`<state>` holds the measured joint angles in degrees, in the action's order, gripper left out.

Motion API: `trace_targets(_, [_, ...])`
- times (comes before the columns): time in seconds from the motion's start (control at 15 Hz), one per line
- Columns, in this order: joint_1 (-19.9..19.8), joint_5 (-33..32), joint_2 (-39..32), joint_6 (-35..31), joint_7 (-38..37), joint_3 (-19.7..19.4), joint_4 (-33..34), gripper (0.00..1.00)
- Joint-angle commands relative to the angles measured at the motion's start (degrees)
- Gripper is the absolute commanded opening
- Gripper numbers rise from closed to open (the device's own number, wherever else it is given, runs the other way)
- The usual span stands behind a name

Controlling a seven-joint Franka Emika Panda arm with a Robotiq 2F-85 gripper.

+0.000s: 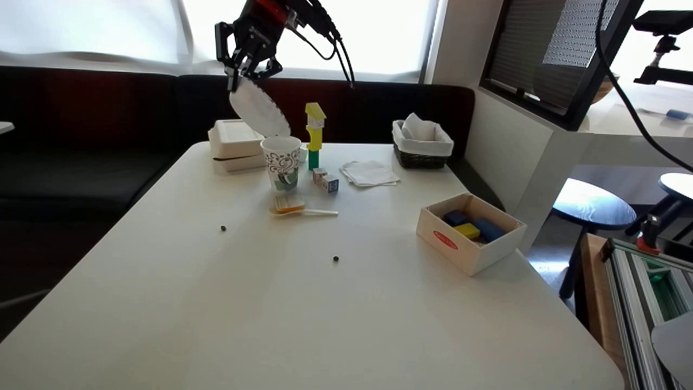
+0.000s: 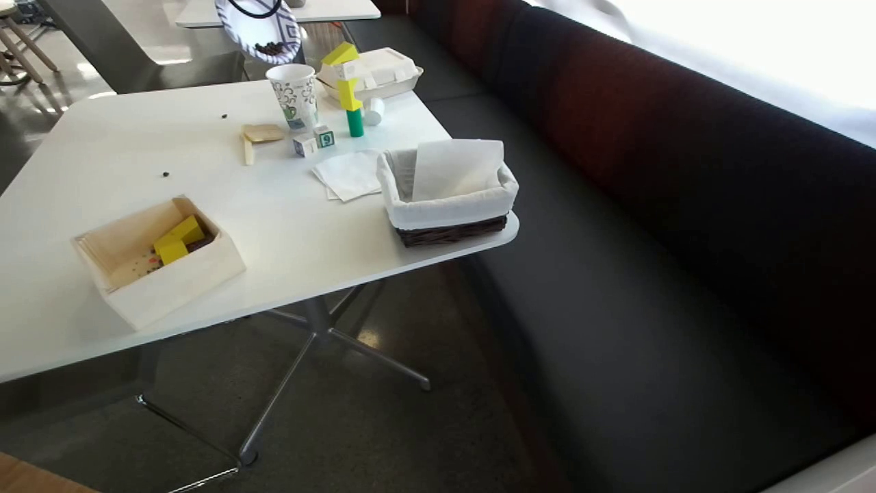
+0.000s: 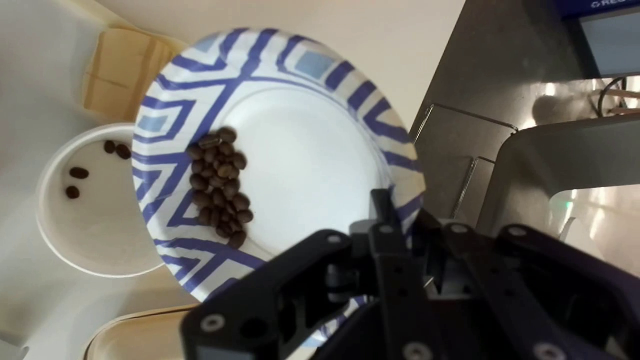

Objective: Pour the contents in the bowl into the coffee cup.

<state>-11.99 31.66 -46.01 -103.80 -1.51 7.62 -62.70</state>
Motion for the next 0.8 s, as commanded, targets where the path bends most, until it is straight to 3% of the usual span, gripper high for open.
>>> trace_targets(0.0, [-0.76,1.29,-3.57,3.49,1.18,0.65,5.12,0.02])
trace_targets(0.67, [-2.03,2.42,-7.59,9.45,1.40,2.08,11.94,0.02])
trace_targets(0.73, [-1.23,1.18,-5.10,6.94,1.22,0.78,8.35,0.06])
